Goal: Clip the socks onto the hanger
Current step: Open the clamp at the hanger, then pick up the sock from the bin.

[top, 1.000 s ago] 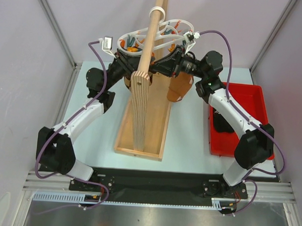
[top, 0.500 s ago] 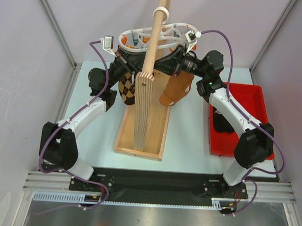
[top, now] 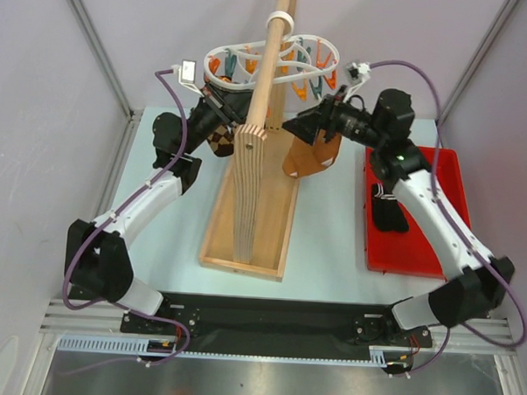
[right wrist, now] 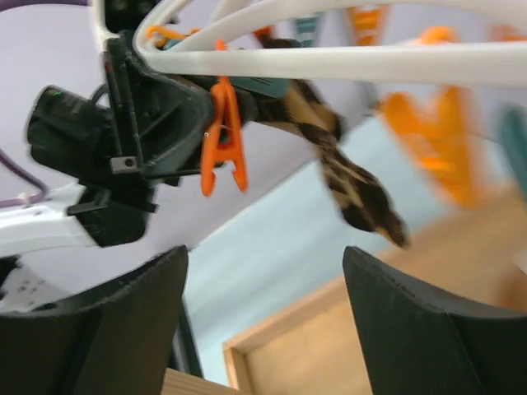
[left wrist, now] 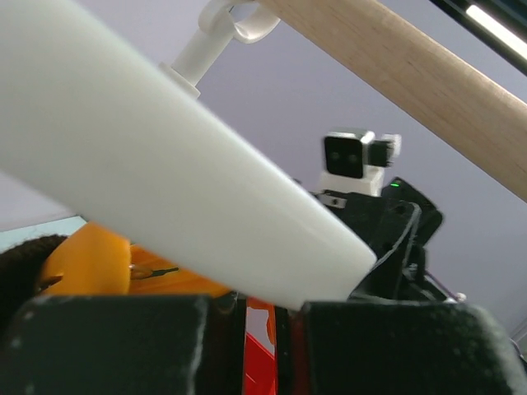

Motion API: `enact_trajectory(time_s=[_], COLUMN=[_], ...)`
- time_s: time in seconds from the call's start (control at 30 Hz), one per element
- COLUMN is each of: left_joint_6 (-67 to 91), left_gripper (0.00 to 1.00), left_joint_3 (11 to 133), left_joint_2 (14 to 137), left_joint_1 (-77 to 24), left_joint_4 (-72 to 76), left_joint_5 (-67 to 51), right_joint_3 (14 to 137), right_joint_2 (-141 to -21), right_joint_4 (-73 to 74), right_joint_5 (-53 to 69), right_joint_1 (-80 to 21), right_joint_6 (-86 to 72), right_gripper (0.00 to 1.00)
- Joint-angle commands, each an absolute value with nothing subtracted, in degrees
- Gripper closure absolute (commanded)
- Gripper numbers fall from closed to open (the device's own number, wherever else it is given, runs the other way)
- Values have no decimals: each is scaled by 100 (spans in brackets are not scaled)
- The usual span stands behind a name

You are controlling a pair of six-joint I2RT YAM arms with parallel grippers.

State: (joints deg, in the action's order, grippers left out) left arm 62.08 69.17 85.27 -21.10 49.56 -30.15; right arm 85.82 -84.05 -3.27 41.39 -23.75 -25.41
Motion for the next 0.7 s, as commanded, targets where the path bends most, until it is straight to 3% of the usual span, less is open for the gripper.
enact_trajectory(time_s=[0.0,0.1,0.33,0.47,0.5,0.67], left_joint_6=[5924,5801,5678,5590,5581,5625], left_gripper=[100,100,100,100,100,100], left_joint_3=[7137,7058,6908,6882,6899,6873], left_joint_2=[8323,8227,8104,8033,8033,8051], left_joint_1=[-2188,-2188,-2197,-2197,-2197,-2197], left_joint_4=[4685,4535,4342,4237,4202,4184], left_joint_5=[-3164,-3094,-3023,-2997,-2988,-2997], right_joint_3=[8570,8324,6646,5986,5785,5757], right_joint_2=[-7377,-6998,-6487,-6853,-6986,-8242], right_joint_4=[1517,2590,2954,2480,2339,1487], right_joint_5=[2230,938,-368,-467,-431,-456], right_joint_1=[-2189,-1839,-353,201,272,343], right_joint_6=[-1609,-1328,-1669,-2240,-2311,-2513], right_gripper=[13,2,0,17,26,36])
